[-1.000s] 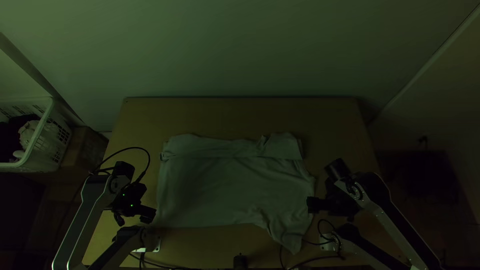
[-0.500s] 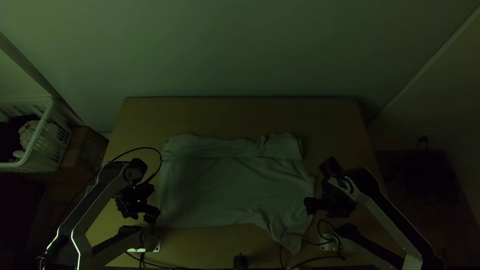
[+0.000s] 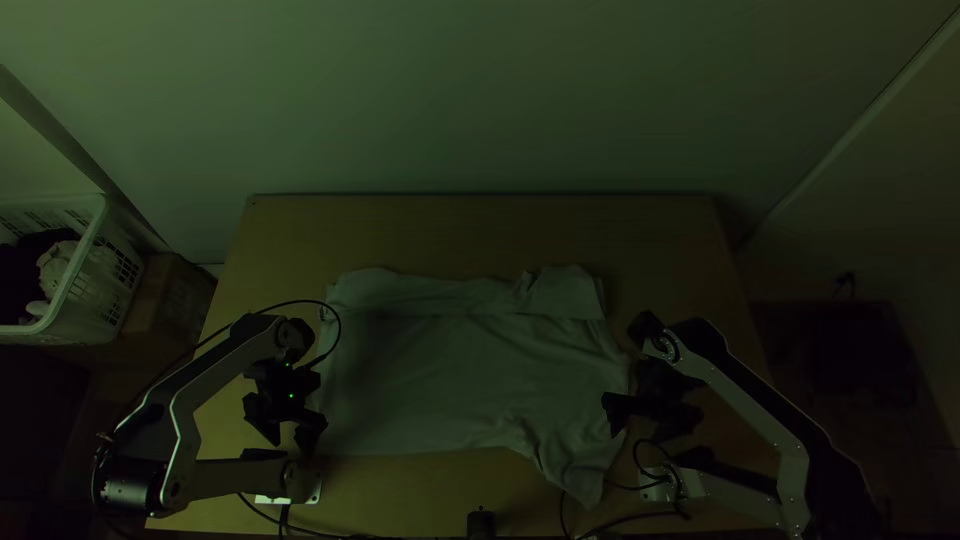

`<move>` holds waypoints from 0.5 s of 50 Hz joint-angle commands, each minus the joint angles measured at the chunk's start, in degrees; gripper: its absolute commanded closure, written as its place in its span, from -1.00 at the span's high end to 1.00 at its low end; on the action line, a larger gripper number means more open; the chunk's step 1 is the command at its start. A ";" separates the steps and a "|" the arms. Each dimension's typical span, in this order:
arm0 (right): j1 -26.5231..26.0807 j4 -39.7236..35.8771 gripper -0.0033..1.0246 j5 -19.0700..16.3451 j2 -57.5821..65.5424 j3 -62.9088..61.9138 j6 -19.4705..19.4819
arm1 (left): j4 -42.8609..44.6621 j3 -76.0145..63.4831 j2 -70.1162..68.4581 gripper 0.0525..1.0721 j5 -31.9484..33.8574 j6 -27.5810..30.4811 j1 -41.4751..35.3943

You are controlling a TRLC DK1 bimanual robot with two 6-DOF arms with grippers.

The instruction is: Fold the t-shirt

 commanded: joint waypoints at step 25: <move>2.05 2.22 0.81 -4.07 11.55 0.13 -4.09 | 6.89 -0.36 11.61 0.88 -1.40 -2.06 -4.05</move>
